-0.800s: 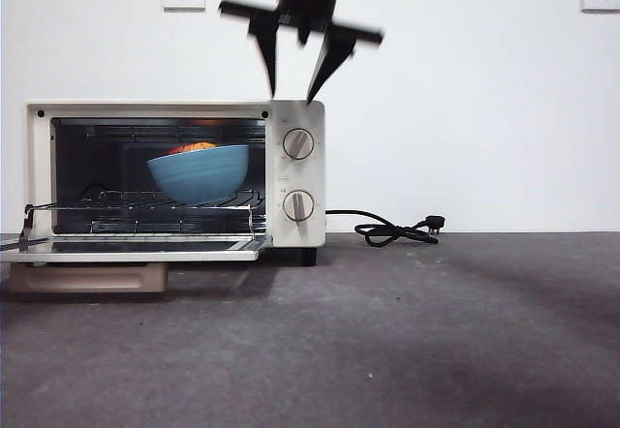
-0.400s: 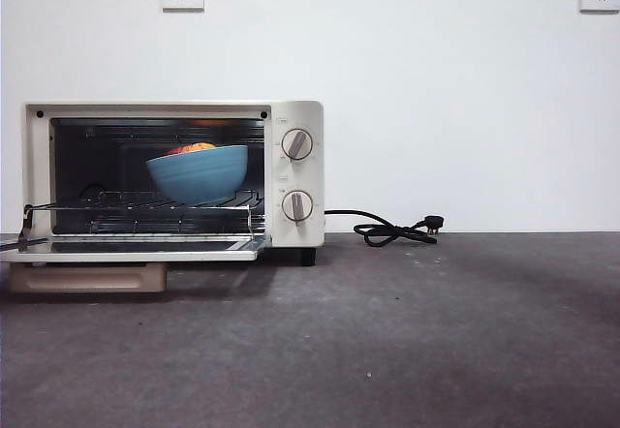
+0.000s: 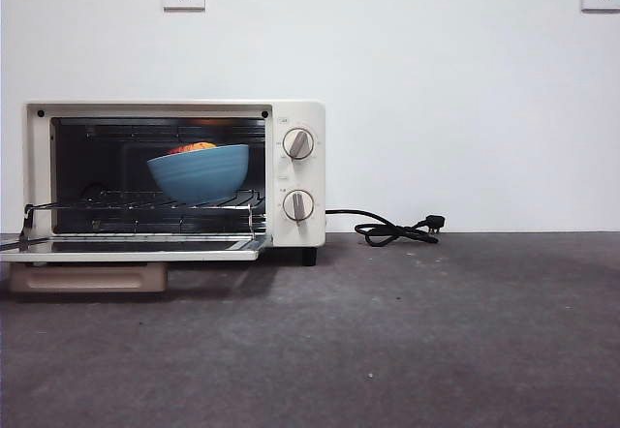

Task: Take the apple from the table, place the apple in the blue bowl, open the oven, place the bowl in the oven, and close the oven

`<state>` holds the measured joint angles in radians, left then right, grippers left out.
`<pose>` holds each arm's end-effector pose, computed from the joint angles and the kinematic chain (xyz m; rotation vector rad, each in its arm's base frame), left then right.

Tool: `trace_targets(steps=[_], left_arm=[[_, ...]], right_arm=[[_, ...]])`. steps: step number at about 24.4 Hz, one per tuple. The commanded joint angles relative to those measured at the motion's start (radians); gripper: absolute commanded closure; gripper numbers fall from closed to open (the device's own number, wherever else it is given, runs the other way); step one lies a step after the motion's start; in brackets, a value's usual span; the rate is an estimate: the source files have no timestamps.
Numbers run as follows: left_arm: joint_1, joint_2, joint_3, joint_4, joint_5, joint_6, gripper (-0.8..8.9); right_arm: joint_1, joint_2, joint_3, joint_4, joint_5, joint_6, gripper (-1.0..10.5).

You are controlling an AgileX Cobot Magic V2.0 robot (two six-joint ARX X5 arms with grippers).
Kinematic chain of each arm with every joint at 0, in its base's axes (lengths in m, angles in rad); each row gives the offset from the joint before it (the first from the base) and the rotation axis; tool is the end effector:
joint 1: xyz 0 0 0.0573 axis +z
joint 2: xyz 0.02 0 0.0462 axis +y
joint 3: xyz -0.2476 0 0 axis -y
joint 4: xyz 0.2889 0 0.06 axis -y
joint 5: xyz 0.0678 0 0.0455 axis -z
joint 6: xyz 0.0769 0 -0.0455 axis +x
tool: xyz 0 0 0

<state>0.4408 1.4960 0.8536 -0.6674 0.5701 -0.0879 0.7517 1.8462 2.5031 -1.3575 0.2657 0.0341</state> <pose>0.2917 0.0917 0.0973 -0.7124 1.1563 -0.0601 0.2973 0.2502 0.4742 -0.3121 0.6250 0.4548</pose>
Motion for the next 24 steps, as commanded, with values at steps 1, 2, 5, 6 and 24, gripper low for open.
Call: trace_targets(steps=[1,2,5,6,24], left_arm=[[0.006,0.044,-0.010,0.039,0.014,-0.027,8.22],[0.006,0.061,-0.010,0.056,0.014,-0.039,8.22],[0.005,0.101,-0.010,0.094,0.032,-0.055,8.22],[0.005,0.111,-0.010,0.110,0.037,-0.064,8.22],[-0.047,0.126,-0.010,0.303,0.071,-0.222,8.22]], right_arm=[[-0.001,-0.106,-0.177,-0.026,0.016,-0.010,9.2],[-0.001,-0.149,-0.232,-0.026,0.024,-0.014,9.2],[-0.001,-0.263,-0.386,-0.023,0.065,-0.011,9.2],[-0.001,-0.306,-0.445,-0.006,0.069,-0.011,9.2],[0.002,-1.001,-1.458,0.432,-0.018,0.223,9.6]])
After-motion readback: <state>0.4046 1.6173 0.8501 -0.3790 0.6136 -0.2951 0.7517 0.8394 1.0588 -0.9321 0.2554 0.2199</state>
